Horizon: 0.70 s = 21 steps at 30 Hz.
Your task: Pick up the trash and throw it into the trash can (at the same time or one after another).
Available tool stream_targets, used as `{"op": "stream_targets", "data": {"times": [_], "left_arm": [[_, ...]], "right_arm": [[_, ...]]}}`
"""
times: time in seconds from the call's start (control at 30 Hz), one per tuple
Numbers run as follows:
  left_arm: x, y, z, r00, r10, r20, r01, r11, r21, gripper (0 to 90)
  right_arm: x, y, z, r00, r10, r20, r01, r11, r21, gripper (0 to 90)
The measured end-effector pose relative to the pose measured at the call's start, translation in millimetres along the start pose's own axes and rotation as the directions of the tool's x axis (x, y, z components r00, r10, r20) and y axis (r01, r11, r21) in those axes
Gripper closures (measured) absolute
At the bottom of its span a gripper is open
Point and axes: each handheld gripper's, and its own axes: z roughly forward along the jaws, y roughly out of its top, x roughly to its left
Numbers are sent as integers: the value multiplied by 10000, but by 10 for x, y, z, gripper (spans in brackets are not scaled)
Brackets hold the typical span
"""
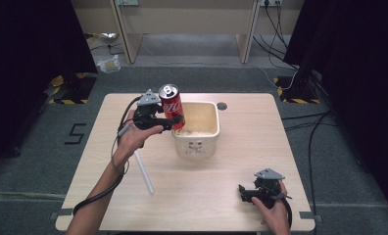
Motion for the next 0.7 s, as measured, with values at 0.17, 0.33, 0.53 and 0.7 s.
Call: {"op": "stream_targets", "data": {"times": [0.17, 0.33, 0.53, 0.7], "left_arm": [[-20, 29, 110, 10000, 11, 45, -11, 10000, 67, 339], [-35, 56, 213, 10000, -6, 93, 5, 10000, 92, 339], [-52, 53, 341, 9998, 27, 185, -33, 9996, 291, 337], [-66, 22, 443, 9995, 23, 307, -39, 9987, 512, 336]], "right_arm": [[0, 0, -2, 10000, -1, 2, 1, 10000, 18, 5], [0, 0, -2, 10000, 0, 3, 0, 10000, 17, 5], [-1, 1, -2, 10000, -16, 8, 16, 10000, 13, 5], [-2, 1, -1, 10000, -28, 11, 28, 10000, 6, 4]]}}
